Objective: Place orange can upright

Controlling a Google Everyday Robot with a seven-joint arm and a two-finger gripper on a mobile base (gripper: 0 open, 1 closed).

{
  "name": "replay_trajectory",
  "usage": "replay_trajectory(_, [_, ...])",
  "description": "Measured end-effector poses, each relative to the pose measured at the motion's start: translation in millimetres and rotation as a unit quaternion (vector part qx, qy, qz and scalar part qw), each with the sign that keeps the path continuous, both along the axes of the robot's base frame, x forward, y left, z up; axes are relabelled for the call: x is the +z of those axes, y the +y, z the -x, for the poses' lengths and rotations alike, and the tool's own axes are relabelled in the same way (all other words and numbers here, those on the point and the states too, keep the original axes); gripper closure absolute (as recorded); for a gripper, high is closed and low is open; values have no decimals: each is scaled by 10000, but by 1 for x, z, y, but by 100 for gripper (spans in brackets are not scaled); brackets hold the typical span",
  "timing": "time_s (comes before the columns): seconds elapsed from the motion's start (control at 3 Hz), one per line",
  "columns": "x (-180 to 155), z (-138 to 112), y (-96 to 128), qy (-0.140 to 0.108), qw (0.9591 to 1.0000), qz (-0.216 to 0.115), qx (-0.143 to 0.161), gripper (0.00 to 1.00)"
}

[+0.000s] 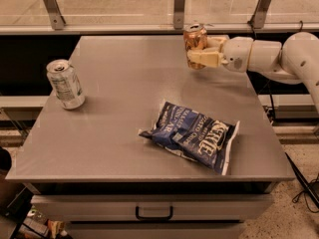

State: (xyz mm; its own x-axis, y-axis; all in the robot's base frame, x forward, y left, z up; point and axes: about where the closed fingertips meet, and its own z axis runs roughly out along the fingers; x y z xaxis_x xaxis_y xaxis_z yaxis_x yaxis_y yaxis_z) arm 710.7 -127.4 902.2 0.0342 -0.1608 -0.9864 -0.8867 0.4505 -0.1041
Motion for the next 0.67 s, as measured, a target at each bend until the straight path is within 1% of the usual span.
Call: replay_trajectory(0.67, [-20, -6, -10, 142, 9995, -222, -181, 100])
